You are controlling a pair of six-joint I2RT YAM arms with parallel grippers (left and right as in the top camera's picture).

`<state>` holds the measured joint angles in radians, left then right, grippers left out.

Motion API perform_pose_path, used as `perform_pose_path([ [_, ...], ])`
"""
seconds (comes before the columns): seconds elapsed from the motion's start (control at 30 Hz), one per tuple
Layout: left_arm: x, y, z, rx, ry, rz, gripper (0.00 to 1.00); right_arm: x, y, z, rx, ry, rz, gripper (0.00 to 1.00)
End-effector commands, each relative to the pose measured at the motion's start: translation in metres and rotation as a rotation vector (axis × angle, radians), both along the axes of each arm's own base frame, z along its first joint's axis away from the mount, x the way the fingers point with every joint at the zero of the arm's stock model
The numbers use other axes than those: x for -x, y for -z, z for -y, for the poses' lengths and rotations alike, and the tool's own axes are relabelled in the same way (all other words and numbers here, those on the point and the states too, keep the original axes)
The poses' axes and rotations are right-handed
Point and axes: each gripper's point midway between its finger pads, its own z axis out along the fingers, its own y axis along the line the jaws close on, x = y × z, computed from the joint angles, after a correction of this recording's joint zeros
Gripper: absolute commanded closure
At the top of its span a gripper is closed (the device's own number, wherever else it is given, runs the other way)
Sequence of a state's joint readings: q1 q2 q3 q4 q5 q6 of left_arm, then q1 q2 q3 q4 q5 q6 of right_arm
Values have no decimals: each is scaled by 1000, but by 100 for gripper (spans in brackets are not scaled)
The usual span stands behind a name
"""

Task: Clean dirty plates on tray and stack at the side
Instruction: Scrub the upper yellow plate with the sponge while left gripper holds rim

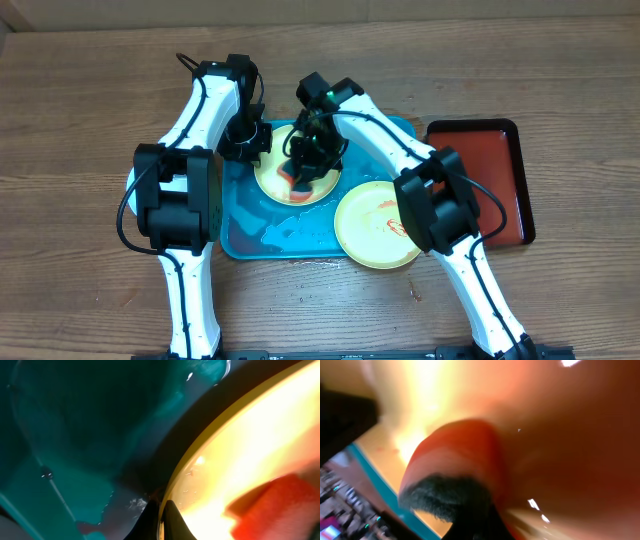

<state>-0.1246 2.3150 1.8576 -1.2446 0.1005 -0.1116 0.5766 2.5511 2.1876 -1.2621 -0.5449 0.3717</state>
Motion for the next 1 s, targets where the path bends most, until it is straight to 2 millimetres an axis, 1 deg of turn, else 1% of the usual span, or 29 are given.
perform_pose_path([
  [0.0, -3, -5, 2, -1, -1, 25, 96, -42, 19, 79, 358, 110, 141, 96],
  [0.07, -3, -5, 2, -1, -1, 25, 96, -52, 12, 100, 469, 138, 207, 96],
  [0.13, -3, -5, 2, -1, -1, 25, 96, -60, 8, 113, 539, 154, 257, 96],
  [0.23, -3, -5, 2, -1, -1, 26, 96, -65, 8, 114, 570, 149, 300, 96],
  [0.33, -3, -5, 2, -1, -1, 26, 96, -71, 7, 107, 572, 145, 352, 96],
  [0.43, -3, -5, 2, -1, -1, 26, 96, -81, 8, 82, 493, 150, 406, 96],
  [0.5, -3, -5, 3, -1, 0, 26, 96, -83, 10, 54, 380, 137, 413, 96],
  [0.6, -3, -5, 2, -1, -1, 25, 96, -73, 12, 15, 191, 118, 361, 96],
  [0.63, -3, -5, 3, -1, -1, 26, 96, -69, 14, 6, 145, 110, 337, 96],
  [0.7, -3, -5, 3, 0, 0, 29, 96, -60, 16, -5, 89, 95, 291, 96],
  [0.8, -4, -5, 3, 0, 0, 33, 95, -46, 18, -13, 46, 77, 224, 96],
  [0.87, -5, -5, 3, 1, 0, 36, 96, -36, 15, -19, 10, 66, 176, 96],
  [0.93, -6, -5, 3, 1, -1, 37, 96, -22, 6, -30, -86, 11, 119, 96],
  [0.97, -6, -5, 3, 1, -1, 39, 96, -16, 3, -32, -113, -6, 94, 96],
])
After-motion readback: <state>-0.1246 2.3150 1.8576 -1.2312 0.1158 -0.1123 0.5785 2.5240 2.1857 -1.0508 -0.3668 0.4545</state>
